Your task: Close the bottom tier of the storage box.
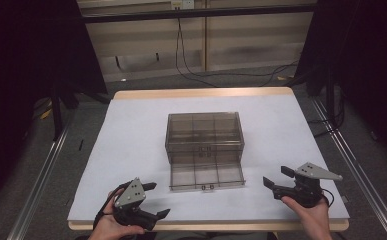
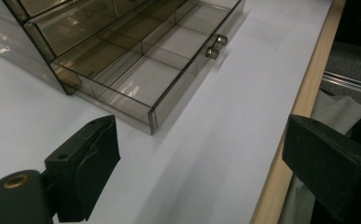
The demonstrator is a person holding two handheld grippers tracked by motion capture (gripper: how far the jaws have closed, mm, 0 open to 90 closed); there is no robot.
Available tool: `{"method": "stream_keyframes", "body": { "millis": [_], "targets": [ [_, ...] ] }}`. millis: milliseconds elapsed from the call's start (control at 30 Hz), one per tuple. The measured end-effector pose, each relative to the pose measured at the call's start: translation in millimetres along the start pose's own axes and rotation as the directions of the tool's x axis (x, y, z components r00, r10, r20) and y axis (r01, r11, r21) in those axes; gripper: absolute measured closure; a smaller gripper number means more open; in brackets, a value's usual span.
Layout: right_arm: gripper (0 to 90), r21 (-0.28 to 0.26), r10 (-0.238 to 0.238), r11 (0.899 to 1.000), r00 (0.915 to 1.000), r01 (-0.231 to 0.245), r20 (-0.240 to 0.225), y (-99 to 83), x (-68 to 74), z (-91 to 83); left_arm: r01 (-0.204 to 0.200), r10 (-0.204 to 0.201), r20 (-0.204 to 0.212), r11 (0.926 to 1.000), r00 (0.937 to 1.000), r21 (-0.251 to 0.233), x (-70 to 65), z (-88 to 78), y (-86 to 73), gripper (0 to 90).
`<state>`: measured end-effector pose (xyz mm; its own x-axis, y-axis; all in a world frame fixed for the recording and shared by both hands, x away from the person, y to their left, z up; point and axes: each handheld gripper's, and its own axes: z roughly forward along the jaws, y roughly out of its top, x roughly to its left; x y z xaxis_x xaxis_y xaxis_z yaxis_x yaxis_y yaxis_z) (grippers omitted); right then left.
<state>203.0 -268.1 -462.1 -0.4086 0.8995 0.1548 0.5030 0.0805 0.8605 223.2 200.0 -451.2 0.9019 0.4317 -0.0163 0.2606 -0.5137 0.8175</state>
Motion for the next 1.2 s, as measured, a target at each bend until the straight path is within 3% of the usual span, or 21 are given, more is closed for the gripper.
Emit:
{"method": "stream_keyframes", "body": {
  "millis": [133, 233, 467, 533, 767, 833, 867, 967, 1100, 1133, 1200],
  "targets": [
    [22.0, 0.0, -0.001, 1.0, 1.0, 0.001, -0.002, 0.5, 0.8, 0.6, -0.012, 0.012, 0.023, 0.9999, 0.9997, -0.009, -3.0, 4.5, 6.1, 11.5],
    [22.2, 0.002, -0.004, 1.0, 1.0, 0.004, -0.006, 0.7, 1.5, 1.2, -0.006, 0.006, 0.005, 1.0, 1.0, 0.006, -3.5, 8.9, 11.7, 16.9],
    [22.2, -0.003, -0.008, 1.0, 0.9999, 0.008, -0.013, 1.1, 1.3, 0.4, -0.005, 0.005, 0.04, 1.0, 0.9992, 0.005, -3.8, 23.8, 24.9, 20.2],
    [22.3, -0.004, -0.01, 1.0, 0.9999, 0.01, -0.008, 0.9, 1.3, 0.2, -0.001, 0.001, 0.031, 1.0, 0.9995, 0.009, -4.0, 24.5, 29.1, 22.2],
    [22.4, 0.004, -0.01, 1.0, 0.9999, 0.01, -0.014, 0.8, 1.1, 1.3, -0.023, 0.02, 0.085, 0.999, 0.9962, 0.038, -3.6, 25.9, 40.9, 30.9],
    [22.4, 0.002, -0.012, 1.0, 0.9998, 0.012, -0.017, 1.0, 1.3, 1.4, -0.001, 0.001, 0.094, 1.0, 0.9955, 0.005, -2.2, 27.0, 41.8, 37.7],
    [22.7, 0.002, -0.012, 1.0, 0.9998, 0.012, -0.016, 1.0, 1.3, 1.4, 0.013, -0.015, 0.1, 0.9998, 0.9949, 0.014, -0.7, 28.5, 43.2, 38.6],
    [22.7, 0.004, -0.012, 1.0, 0.9998, 0.012, -0.018, 0.8, 1.4, 1.6, 0.002, -0.003, 0.106, 0.9998, 0.9944, 0.018, 1.4, 37.0, 44.9, 45.9],
    [22.9, 0.007, -0.013, 1.0, 0.9997, 0.013, -0.021, 0.7, 1.4, 2.0, -0.052, 0.05, 0.133, 0.9985, 0.9899, 0.014, 1.7, 43.1, 48.3, 50.7],
    [23.2, 0.008, -0.02, 1.0, 0.9997, 0.02, -0.016, 0.6, 0.7, 2.1, -0.047, 0.046, 0.14, 0.9989, 0.9891, 0.0, 2.4, 44.3, 48.8, 52.3],
    [23.5, 0.009, -0.009, 1.0, 0.9999, 0.009, -0.013, 0.5, -0.1, 2.1, -0.059, 0.057, 0.138, 0.9981, 0.9888, 0.015, 3.2, 44.8, 49.7, 55.7]
  ]
}}
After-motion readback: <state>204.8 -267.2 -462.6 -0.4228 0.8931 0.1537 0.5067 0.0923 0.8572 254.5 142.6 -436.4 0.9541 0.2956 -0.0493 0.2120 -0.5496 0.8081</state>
